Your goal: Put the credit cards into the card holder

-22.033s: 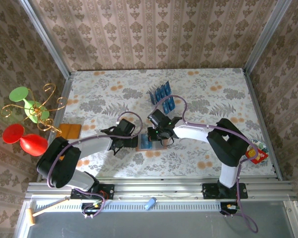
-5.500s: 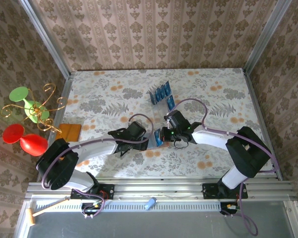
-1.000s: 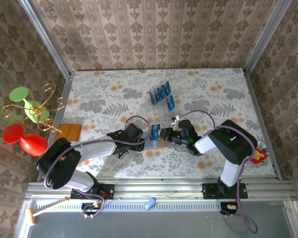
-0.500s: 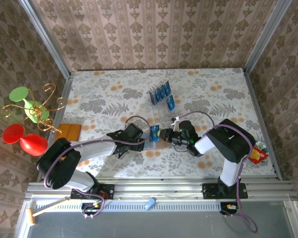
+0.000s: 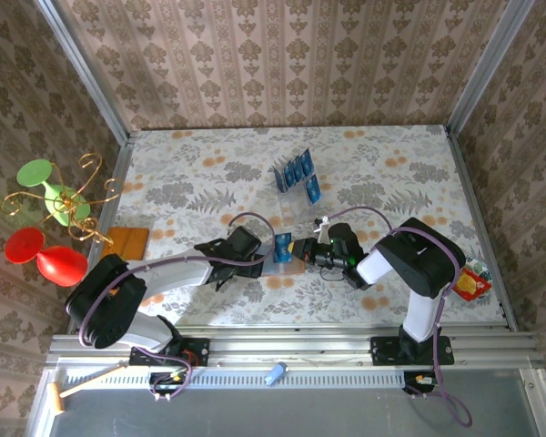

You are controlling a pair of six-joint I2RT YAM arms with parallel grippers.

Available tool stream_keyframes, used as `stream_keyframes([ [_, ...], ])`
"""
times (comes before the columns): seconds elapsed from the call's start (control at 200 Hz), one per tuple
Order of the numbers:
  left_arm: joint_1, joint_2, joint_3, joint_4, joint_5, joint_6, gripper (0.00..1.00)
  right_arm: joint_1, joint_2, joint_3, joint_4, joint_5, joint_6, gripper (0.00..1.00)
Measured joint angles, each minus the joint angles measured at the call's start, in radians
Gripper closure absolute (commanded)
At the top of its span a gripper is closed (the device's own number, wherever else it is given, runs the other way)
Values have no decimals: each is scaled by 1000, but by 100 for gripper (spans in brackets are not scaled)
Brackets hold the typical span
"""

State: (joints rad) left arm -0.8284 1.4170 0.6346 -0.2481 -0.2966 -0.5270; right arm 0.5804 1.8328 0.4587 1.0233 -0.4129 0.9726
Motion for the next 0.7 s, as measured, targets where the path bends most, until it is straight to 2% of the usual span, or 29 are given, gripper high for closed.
stream_keyframes([
  [0.27,20,-65,34,-60,0,18,0,0,0,-1,2,-11,5,100],
  [0.7,18,-15,47,-55,12,26,0,-2,21,-8,64,-14,53,100],
])
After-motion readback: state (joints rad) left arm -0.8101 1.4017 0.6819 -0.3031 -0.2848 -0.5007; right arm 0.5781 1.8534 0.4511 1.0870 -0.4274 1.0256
